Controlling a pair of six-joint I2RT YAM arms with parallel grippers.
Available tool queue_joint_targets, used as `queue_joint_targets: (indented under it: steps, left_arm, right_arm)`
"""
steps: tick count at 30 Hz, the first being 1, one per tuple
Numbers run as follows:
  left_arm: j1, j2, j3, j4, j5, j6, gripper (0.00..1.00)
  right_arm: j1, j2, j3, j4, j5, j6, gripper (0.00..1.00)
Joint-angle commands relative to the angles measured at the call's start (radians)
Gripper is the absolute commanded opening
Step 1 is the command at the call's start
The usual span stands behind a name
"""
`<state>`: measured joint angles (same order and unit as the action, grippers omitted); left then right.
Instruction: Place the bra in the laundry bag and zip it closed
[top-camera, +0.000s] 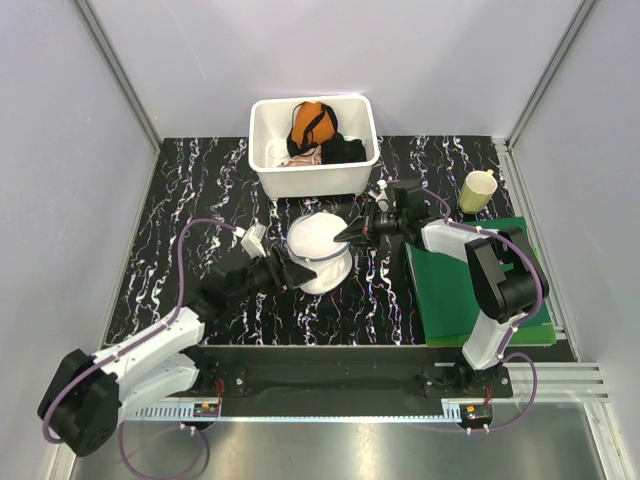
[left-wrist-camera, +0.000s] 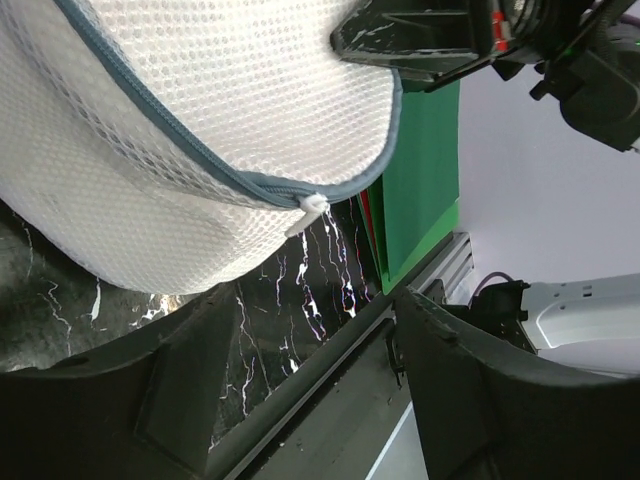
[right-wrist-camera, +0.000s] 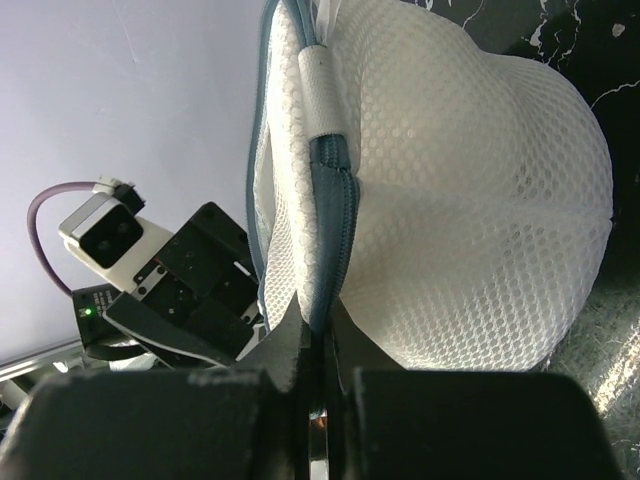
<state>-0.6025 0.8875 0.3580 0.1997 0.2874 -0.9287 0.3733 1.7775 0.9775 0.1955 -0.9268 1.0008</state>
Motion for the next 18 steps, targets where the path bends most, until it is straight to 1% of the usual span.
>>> queue_joint_targets:
  steps: [1,5,11,18]
  left_arm:
    - [0.003,0.083,0.036,0.188,0.048,-0.021,0.66]
    - [0.003,0.131,0.052,0.233,0.065,-0.032,0.58]
    - [0.003,0.151,0.062,0.251,0.059,-0.033,0.54]
    - [0.007,0.189,0.085,0.25,0.055,-0.035,0.56]
  right_arm:
    - [0.006,-0.023,0.007,0.065,-0.017,0.032,0.0]
    - [0.004,-0.023,0.009,0.068,-0.02,0.03,0.0]
    - [0.006,-0.015,0.01,0.07,-0.021,0.03,0.0]
    - [0.006,-0.02,0.009,0.071,-0.026,0.032,0.0]
